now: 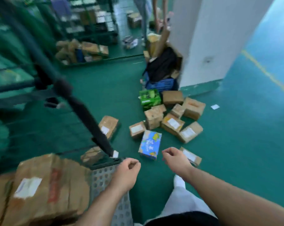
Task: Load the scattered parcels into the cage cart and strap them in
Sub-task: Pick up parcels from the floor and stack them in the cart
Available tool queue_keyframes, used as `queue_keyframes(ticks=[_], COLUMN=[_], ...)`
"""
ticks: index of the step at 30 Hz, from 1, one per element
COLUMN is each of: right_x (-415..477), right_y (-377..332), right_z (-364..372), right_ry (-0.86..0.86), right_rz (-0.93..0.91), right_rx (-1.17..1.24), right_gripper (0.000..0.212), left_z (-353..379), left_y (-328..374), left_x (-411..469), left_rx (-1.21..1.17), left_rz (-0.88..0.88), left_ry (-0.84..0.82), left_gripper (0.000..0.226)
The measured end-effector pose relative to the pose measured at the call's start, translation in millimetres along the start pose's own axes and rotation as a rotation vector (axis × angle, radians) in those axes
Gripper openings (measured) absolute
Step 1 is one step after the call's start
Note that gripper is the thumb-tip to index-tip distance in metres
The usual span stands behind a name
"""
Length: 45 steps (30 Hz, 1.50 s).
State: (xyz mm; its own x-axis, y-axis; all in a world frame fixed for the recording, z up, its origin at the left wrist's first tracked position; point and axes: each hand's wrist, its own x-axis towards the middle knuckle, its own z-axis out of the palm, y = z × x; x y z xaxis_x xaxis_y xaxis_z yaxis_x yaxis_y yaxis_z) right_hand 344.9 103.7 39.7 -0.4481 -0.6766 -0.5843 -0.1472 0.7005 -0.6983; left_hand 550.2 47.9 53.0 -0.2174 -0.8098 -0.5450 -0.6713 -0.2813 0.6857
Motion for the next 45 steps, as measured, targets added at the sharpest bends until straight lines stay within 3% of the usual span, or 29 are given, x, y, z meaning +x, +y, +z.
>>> queue_keyframes(ticks=[8, 12, 18, 30, 35, 40, 45], right_x=[44.2, 85.1, 136.4, 246.4, 302.4, 387.4, 507.5], right_y=[69.1, 109.1, 141.9, 137.3, 141.4, 155.0, 177.2], right_z=[-161.6, -245.2, -320.5, -324.0, -317.0, -290.0, -248.2], right_ry=[0.158, 0.172, 0.13, 0.01, 0.065, 0.084, -0.018], right_rz=[0.135, 0.204, 0.304, 0.434, 0.572, 0.804, 0.795], right_rx=[0.26, 0.202, 0.108, 0.161, 0.232, 0.269, 0.182], right_gripper=[0.014, 0.017, 0.02, 0.019, 0.026, 0.02, 0.019], left_z=[143.5, 216.6, 262.7, 283.2, 304.7, 338.5, 378.0], left_y=[124.9, 183.4, 238.1, 272.3, 286.6, 289.9, 264.7], left_x=[61.2, 94.7, 133.6, 261.8, 375.3, 527.3, 660.2], left_rx=[0.173, 0.276, 0.342, 0.438, 0.559, 0.708, 0.734], left_rz=[0.076, 0.048, -0.042, -0.194, -0.229, -0.288, -0.349], left_ry=[-0.198, -0.302, -0.355, -0.355, -0.415, -0.556, -0.55], left_gripper=[0.006, 0.017, 0.024, 0.012, 0.014, 0.016, 0.015])
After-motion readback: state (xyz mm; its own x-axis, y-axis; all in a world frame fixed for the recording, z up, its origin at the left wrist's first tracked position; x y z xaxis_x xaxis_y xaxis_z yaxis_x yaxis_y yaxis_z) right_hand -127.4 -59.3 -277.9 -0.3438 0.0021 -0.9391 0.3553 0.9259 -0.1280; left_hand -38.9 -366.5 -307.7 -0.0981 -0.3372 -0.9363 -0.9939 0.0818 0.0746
